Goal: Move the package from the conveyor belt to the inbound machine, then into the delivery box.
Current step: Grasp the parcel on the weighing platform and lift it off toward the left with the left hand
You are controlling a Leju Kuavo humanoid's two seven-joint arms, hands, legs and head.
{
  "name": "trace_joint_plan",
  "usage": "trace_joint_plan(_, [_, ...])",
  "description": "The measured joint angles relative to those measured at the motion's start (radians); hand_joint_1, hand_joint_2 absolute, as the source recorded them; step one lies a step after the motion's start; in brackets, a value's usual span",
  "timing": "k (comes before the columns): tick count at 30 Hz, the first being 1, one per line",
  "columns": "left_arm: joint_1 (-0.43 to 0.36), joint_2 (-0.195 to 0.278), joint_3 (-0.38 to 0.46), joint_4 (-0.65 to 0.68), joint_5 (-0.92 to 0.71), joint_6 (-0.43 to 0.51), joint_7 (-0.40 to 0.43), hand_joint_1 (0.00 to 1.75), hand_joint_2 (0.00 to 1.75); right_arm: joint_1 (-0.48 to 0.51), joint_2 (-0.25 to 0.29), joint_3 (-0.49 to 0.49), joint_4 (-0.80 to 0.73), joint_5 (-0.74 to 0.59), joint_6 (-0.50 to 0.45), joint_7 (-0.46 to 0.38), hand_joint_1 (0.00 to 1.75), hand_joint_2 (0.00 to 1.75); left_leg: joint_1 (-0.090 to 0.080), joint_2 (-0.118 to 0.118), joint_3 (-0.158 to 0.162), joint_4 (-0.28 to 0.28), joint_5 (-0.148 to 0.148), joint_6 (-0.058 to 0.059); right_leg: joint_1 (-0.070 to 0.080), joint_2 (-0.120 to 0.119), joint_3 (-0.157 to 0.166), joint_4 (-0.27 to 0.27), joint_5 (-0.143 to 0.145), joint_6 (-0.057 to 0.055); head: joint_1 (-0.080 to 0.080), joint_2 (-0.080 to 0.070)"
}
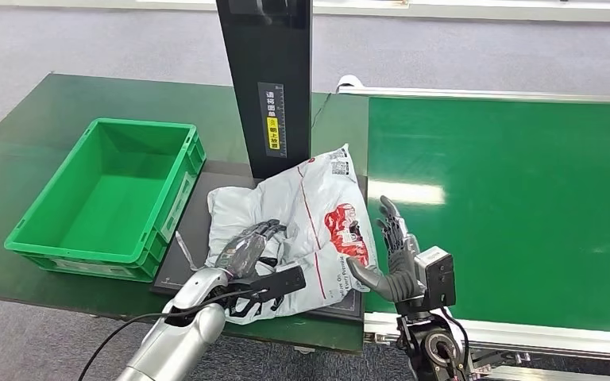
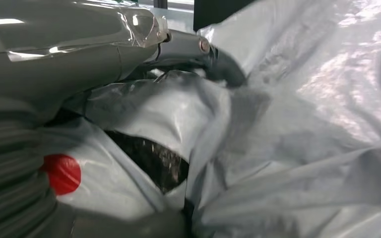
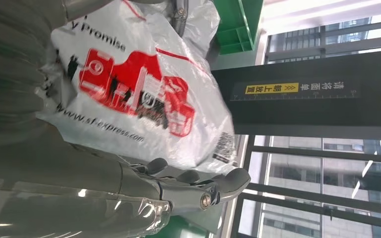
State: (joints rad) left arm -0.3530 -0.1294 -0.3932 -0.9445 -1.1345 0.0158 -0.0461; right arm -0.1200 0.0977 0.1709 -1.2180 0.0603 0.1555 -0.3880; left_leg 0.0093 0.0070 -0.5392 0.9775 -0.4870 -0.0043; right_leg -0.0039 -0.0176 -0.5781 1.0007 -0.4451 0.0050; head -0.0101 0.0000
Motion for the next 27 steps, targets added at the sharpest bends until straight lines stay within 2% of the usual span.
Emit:
trace_joint_plan(9, [0.041, 0.000, 0.037, -0.059, 0.084, 0.131, -0.112, 1.75, 1.75, 0.016, 0.000, -0.008, -0.033, -0.004, 0.000, 0.005, 0.00, 1.75, 0.000, 0.001, -0.001, 0.000, 0.001, 0.000, 0.000, 0.000, -0.003, 0.000, 0.000, 0.000, 0.000, 0.000])
trace_joint_plan(15, [0.064, 0.016, 0.049, -0.099, 0.119, 0.205, -0.179, 1.75, 1.75, 0.016, -0.002, -0.012, -0.037, -0.011, 0.001, 0.005, 0.00, 1.75, 0.000, 0.001, -0.006, 0.000, 0.000, 0.000, 0.000, 0.001, -0.008, 0.000, 0.000, 0.000, 0.000, 0.000])
trace_joint_plan(21, [0.093, 0.032, 0.078, -0.159, 0.111, 0.409, -0.230, 1.75, 1.75, 0.015, -0.004, -0.013, -0.037, -0.022, 0.001, -0.003, 0.00, 1.75, 0.000, 0.001, -0.009, 0.000, 0.000, 0.000, 0.001, 0.001, -0.011, 0.000, 0.000, 0.000, 0.000, 0.000])
trace_joint_plan(27, [0.122, 0.049, 0.105, -0.249, 0.004, 0.588, -0.237, 1.75, 1.75, 0.015, -0.006, -0.013, -0.037, -0.031, 0.000, -0.012, 0.00, 1.75, 0.000, 0.001, -0.011, 0.000, 0.000, 0.000, 0.001, 0.001, -0.013, 0.000, 0.000, 0.000, 0.000, 0.000])
